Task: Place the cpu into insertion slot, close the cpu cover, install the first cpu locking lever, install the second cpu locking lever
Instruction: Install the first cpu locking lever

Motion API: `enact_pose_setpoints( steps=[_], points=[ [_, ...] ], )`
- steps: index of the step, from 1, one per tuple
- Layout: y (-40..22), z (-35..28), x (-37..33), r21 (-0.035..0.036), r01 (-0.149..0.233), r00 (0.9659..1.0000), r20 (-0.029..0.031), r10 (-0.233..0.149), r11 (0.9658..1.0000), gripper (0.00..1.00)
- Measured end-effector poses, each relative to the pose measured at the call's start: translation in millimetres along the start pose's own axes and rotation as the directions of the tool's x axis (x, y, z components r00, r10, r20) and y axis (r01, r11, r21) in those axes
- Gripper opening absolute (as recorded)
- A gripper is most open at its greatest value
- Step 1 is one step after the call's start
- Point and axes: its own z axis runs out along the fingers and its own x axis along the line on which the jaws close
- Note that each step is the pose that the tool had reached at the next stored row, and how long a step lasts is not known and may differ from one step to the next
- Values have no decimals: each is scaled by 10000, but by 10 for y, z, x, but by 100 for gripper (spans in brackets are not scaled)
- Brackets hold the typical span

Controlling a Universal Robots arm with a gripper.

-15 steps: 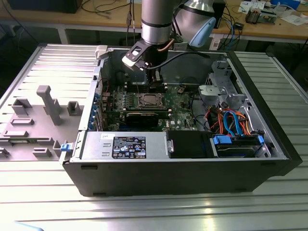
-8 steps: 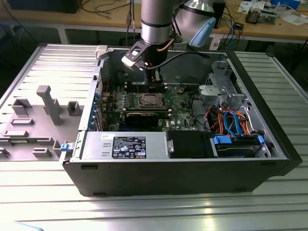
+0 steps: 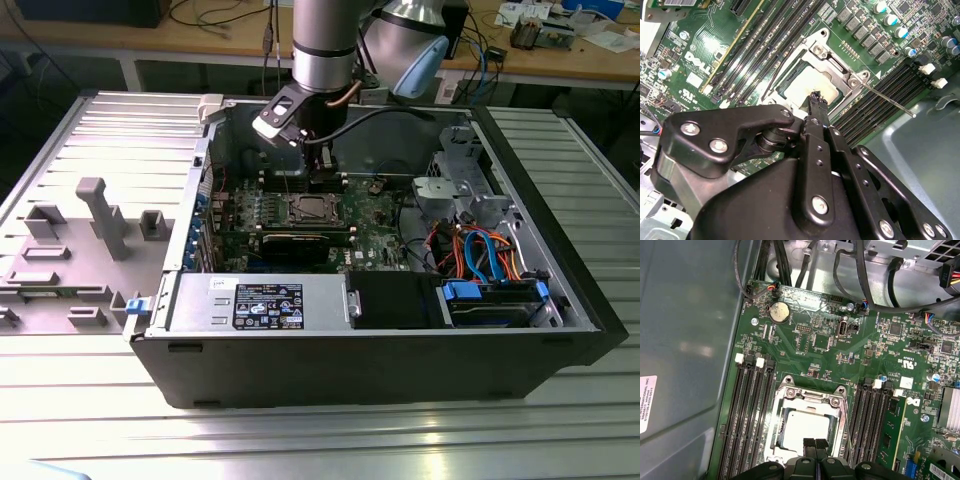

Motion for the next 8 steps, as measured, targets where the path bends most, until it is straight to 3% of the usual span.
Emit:
enact_pose_setpoints(
  steps=[7,8],
  points=[
    [0,0,0,0,2,10000,0,-2,10000,11],
    [-1,0,0,-8,207,9998,1,-207,9998,11]
  ],
)
